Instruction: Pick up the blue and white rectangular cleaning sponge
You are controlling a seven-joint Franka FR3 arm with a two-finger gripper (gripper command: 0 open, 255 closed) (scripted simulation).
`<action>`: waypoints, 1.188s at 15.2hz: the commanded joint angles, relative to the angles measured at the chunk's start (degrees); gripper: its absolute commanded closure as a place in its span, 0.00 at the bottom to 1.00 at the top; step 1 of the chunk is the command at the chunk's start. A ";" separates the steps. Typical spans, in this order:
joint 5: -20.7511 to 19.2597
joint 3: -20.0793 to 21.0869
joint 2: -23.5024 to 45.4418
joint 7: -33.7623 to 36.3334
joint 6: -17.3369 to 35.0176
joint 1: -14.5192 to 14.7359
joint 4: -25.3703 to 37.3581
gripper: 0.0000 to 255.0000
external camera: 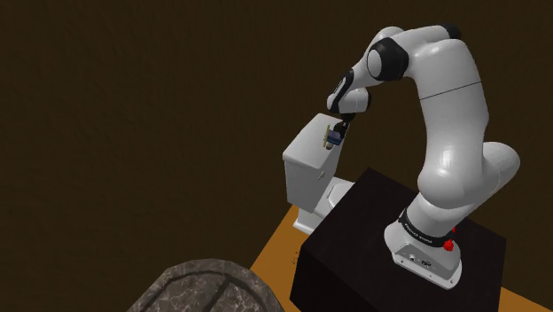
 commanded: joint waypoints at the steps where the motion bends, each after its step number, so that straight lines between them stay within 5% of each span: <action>1: 0.39 0.63 1.76 -0.25 0.63 -0.65 1.22 0.00; 7: 1.11 1.77 4.88 -0.49 2.45 -1.58 2.61 0.00; 8: 1.09 1.75 4.91 -0.44 2.36 -1.54 2.72 1.00; 18: 0.97 1.53 4.19 -0.45 2.07 -1.38 2.28 1.00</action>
